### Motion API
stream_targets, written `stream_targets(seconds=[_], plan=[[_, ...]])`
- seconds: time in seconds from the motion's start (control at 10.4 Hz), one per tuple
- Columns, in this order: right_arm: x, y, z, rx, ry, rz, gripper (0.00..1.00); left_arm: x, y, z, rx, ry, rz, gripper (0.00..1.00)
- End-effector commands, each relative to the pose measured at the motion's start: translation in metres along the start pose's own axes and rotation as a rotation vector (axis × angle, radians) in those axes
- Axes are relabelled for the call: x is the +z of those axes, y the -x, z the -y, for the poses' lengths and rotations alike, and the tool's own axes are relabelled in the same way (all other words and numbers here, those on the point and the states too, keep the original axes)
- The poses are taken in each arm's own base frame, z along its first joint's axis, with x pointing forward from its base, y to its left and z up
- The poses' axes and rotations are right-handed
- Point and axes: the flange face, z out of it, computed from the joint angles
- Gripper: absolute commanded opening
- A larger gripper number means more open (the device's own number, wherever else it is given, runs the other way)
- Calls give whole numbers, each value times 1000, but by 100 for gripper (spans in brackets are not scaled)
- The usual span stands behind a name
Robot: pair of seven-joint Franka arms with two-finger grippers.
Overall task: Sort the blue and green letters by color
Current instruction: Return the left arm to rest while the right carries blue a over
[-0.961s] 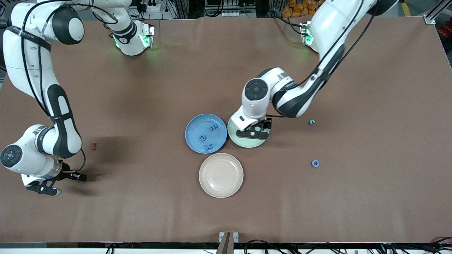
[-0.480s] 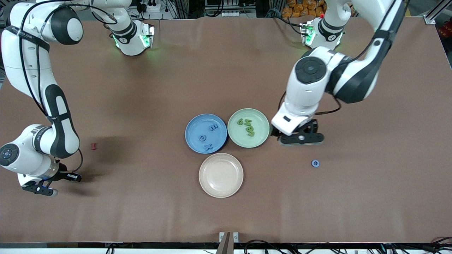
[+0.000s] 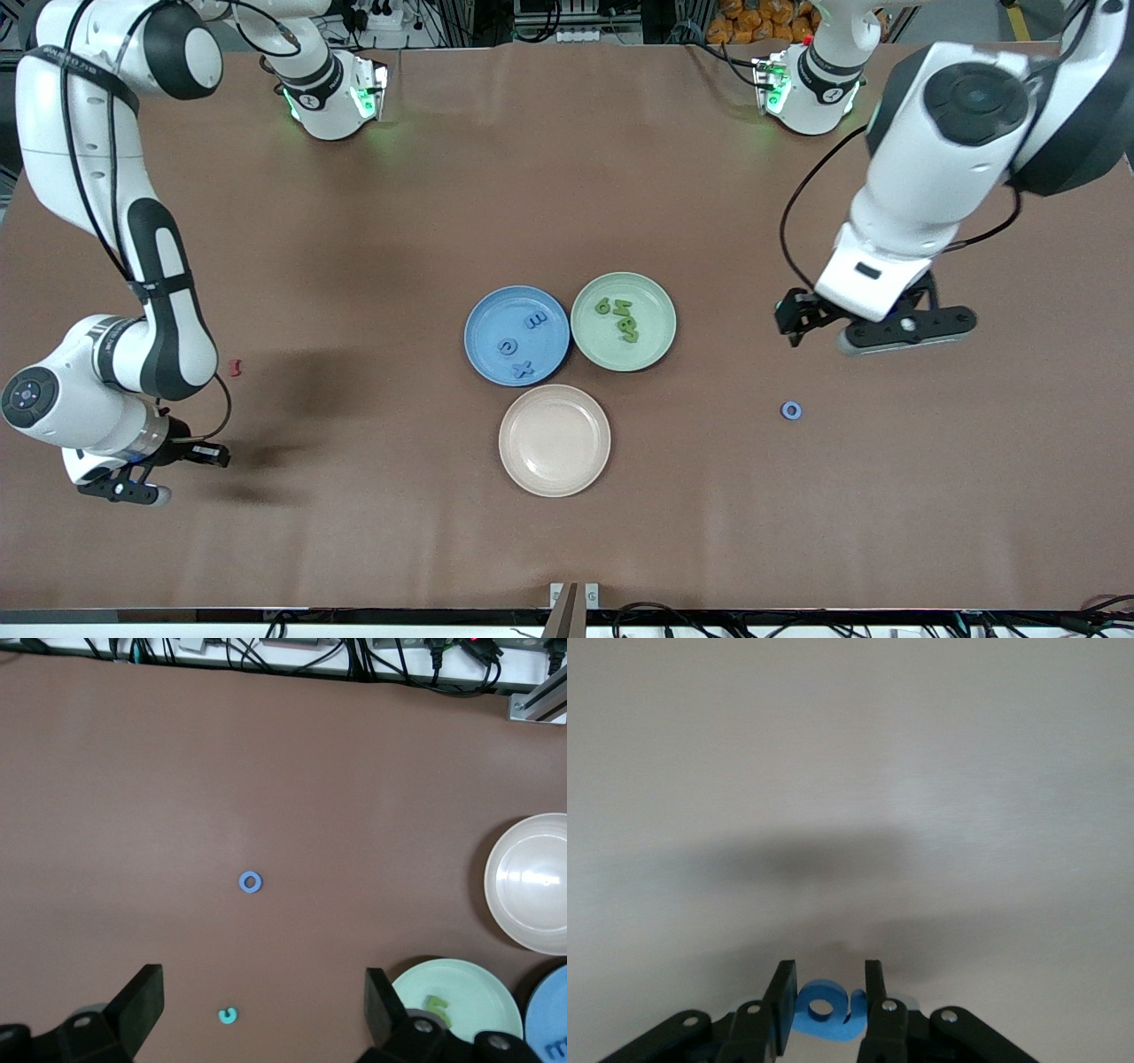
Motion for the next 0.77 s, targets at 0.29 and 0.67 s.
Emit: stream_targets(seconds=[0.29, 0.67], plan=[[-82, 79, 169, 73, -39, 84, 10, -72, -6, 137, 176, 65, 121, 100], [-76, 182, 361, -6, -25, 136, 12, -102, 4, 162, 207, 50, 162, 100]])
